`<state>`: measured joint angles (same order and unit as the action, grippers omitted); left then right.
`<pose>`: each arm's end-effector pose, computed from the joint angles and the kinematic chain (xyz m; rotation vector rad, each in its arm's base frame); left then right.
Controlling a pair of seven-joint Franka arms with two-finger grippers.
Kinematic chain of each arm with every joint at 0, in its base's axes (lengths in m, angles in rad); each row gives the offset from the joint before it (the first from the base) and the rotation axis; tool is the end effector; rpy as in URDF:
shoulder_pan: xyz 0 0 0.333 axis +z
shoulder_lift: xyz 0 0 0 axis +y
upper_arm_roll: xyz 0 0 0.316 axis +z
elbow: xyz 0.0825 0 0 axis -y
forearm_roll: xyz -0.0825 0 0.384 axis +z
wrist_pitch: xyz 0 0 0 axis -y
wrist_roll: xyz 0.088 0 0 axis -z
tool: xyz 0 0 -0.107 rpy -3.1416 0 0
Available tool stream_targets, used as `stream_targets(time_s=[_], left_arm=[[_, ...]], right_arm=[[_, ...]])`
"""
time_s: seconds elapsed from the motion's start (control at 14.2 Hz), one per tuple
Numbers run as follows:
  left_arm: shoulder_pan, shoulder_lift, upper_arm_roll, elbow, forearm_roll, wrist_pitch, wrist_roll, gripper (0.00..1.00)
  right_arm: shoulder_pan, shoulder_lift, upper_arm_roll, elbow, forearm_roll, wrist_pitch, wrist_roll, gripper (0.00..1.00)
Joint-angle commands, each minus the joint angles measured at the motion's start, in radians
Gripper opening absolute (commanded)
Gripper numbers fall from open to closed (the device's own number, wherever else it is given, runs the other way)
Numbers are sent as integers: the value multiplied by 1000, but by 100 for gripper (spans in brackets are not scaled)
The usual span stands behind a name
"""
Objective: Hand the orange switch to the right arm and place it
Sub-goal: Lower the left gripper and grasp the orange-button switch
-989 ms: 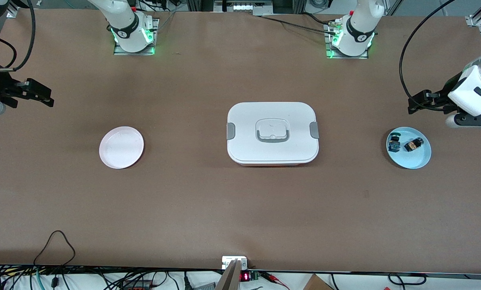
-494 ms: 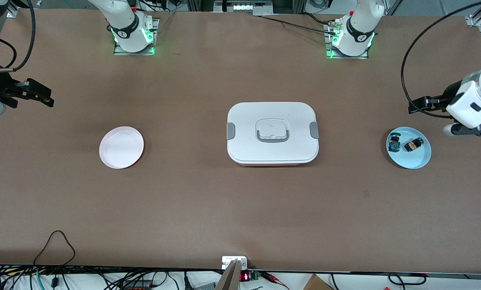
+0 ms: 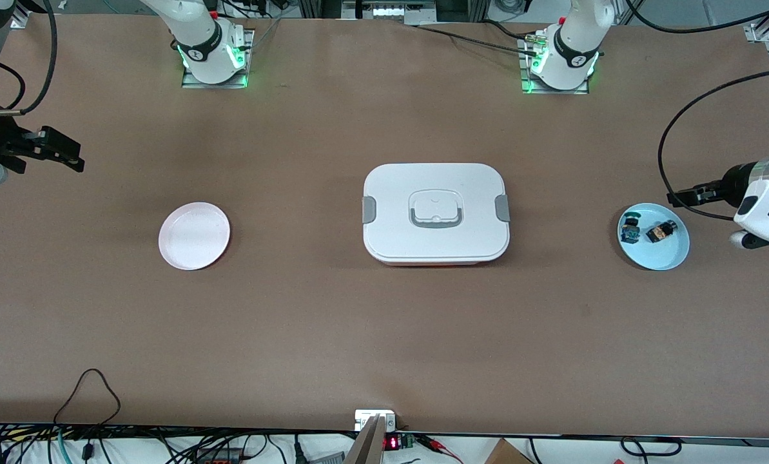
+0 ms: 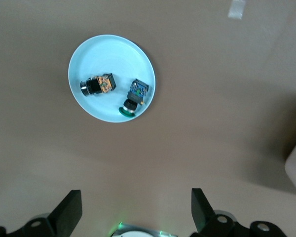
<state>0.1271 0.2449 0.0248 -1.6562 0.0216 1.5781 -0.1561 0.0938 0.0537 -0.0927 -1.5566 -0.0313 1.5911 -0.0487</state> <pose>0.5891 0.0914 0.4437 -3.0375 -0.4662 0.5005 0.5722 -0.0012 0.6029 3.1046 0.0789 -0.0308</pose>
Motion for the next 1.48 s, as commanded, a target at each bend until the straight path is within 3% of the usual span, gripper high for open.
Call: stream_targets(time_s=[0.0, 0.42, 0.92, 1.41], left_arm=[[52, -21, -6, -135, 18, 171, -17, 97], [132, -4, -5, -393, 60, 616, 44, 96], [207, 89, -6, -536, 60, 994, 95, 97], [232, 174, -6, -557, 60, 1125, 95, 97]], right_arm=[[1, 0, 2, 9, -13, 1, -8, 100], [1, 0, 2, 9, -13, 1, -7, 100], [1, 0, 2, 9, -13, 1, 0, 100], [1, 0, 2, 7, -13, 3, 0, 100]])
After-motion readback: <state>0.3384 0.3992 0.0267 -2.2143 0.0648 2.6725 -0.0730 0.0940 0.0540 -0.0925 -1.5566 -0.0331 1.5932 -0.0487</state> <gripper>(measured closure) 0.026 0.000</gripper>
